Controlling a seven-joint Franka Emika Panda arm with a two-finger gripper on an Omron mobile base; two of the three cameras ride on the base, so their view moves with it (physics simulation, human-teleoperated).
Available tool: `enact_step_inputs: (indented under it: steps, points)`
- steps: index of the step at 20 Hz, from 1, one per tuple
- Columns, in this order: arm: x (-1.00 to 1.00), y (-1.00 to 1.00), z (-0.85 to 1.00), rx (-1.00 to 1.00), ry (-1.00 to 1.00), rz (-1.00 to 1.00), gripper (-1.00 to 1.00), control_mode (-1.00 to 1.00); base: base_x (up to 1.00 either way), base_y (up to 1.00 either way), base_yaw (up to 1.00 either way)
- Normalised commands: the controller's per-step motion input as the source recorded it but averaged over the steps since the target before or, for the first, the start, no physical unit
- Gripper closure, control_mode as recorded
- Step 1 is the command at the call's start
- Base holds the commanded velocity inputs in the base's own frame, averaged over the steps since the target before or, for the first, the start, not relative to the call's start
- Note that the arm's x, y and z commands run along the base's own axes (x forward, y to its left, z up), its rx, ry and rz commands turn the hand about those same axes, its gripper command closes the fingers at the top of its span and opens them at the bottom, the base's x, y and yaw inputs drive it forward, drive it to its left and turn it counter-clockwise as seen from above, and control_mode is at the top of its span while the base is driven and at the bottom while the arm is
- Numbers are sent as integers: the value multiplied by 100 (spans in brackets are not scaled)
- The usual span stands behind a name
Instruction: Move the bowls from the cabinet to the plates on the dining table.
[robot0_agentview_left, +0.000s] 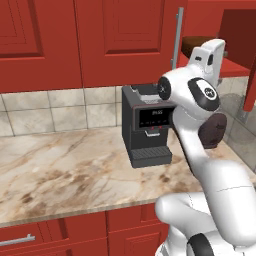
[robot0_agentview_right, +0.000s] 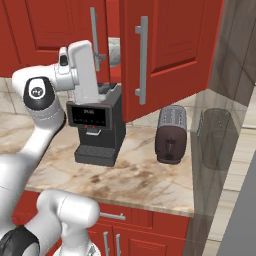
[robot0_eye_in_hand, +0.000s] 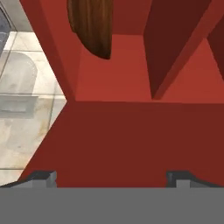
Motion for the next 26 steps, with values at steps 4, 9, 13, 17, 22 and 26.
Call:
enact_step_inputs:
  steps: [4,9,13,17,22,26]
  points:
    - [18,-13,-4,-2,2,-21,-100,-100,0,0,0]
    - [-1,-20,0,0,8,-22,-100,-100,0,0,0]
    - [0,-5,0,0,1,-20,-100,-100,0,0,0]
    - [0,-18,0,0,0,-18,-100,-100,0,0,0]
    - [4,-34,-9,-2,0,-16,-100,-100,0,0,0]
    - [1,-35,-2,0,0,-13,-100,-100,0,0,0]
